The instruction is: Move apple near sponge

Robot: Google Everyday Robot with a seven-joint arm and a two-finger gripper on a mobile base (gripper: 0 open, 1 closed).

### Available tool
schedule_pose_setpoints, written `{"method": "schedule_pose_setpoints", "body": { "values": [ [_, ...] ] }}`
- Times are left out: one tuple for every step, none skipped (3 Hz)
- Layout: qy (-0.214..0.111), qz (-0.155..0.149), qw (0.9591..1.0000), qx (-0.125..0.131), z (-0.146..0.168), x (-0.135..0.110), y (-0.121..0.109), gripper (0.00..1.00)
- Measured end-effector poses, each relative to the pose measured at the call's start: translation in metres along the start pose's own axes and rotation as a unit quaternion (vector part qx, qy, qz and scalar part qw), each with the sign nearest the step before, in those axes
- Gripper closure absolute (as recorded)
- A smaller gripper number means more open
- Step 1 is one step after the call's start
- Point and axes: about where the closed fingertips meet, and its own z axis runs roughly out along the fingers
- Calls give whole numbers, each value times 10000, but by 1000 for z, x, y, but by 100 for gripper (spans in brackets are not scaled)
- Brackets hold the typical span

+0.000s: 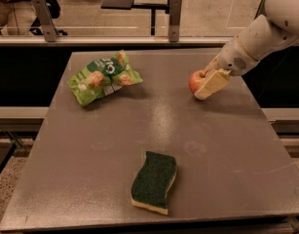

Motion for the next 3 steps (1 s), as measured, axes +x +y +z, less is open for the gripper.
{"method": "schedule_pose_setpoints", "body": {
  "values": [
    [-114,-362,9990,-243,-8,-17,32,100],
    [-239,-692,9959,-521,-10,-28,64,100],
    [-358,-1123,9888,-911,-4,-33,105,100]
  ]
}}
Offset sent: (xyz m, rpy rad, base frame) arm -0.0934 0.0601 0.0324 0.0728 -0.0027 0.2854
